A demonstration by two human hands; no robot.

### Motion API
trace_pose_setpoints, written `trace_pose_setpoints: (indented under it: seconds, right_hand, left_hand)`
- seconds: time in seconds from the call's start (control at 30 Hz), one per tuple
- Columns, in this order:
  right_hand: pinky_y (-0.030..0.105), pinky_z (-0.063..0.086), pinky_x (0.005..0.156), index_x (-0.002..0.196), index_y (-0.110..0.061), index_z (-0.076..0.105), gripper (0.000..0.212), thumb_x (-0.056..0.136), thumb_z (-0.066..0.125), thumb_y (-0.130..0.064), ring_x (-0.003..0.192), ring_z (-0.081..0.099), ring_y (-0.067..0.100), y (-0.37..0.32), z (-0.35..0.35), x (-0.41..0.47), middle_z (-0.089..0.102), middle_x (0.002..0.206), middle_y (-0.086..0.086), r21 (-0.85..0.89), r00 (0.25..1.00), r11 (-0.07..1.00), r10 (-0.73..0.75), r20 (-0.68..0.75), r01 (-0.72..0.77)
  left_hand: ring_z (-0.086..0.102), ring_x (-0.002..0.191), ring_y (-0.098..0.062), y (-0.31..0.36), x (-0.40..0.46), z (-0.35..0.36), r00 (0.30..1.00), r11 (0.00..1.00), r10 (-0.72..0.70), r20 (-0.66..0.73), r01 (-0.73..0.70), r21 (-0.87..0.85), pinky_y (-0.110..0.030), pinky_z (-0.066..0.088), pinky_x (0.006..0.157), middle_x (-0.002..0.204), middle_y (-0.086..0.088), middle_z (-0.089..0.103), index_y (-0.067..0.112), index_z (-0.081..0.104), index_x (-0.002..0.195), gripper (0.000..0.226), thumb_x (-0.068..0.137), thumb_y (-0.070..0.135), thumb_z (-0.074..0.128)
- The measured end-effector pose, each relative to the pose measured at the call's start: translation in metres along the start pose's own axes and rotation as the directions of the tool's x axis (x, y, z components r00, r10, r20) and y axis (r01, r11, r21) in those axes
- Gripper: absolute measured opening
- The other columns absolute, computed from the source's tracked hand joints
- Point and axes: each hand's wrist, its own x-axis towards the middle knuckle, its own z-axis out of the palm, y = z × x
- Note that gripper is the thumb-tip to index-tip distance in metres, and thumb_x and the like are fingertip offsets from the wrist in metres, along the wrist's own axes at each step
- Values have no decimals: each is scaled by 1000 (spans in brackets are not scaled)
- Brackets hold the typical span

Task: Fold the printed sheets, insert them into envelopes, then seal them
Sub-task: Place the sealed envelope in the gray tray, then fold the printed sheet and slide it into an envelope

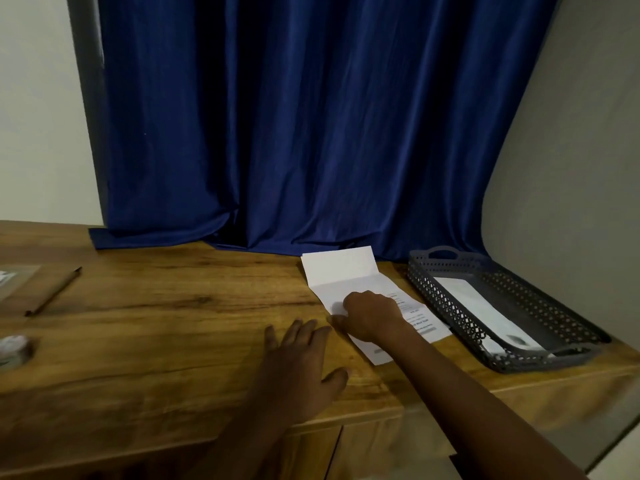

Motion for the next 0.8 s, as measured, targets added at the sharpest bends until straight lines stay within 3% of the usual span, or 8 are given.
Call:
trace_pose_setpoints:
  seconds: [0.2,0.3,0.37,0.47,0.63,0.8]
  right_hand:
    - [42,47,101,131,-20,60,64,92,47,-69,117,61,25,-12,-2,-34,66,131,3,100,998,993,-66,-3,66]
    - [41,48,101,127,-21,64,49,95,52,-57,114,61,23,-20,-3,-54,67,127,3,107,990,984,-138,-42,142]
    - [40,50,97,118,-20,67,42,97,50,-50,105,63,19,-26,-1,-66,70,119,2,113,970,966,-220,-100,231]
    - [38,48,99,120,-22,65,43,99,42,-52,107,60,14,-36,3,-80,68,121,0,156,935,923,-335,-119,351]
    - [37,25,119,145,-33,48,45,100,48,-44,147,33,17,-60,8,-92,43,157,-10,269,866,826,-494,-82,496]
    - [23,22,111,141,-50,44,49,98,56,-30,146,29,8,-98,9,-94,28,160,-26,400,796,718,-603,-51,569]
  left_hand:
    - [14,153,-17,0,-4,-8,979,984,-25,-201,-12,-179,-47,17,123,166,3,18,29,22,158,80,91,59,54]
    - [23,149,-17,0,-7,-16,940,917,-82,-331,-59,-395,-46,26,120,162,2,27,27,39,151,69,90,45,65]
    - [26,148,-16,-4,-10,-23,924,890,-120,-362,-61,-451,-49,28,119,160,4,31,29,46,145,64,86,43,63]
    - [15,152,-12,-23,-16,-36,942,968,-73,-328,-13,-251,-53,20,123,165,11,21,40,43,144,58,90,50,60]
    - [8,155,-10,-72,-36,-70,972,996,-88,-218,82,-35,-52,-2,126,166,14,21,44,38,147,56,96,58,54]
    - [2,156,-14,-111,-65,-96,991,971,-124,-48,131,198,-55,-11,123,169,10,14,41,29,154,60,99,59,44]
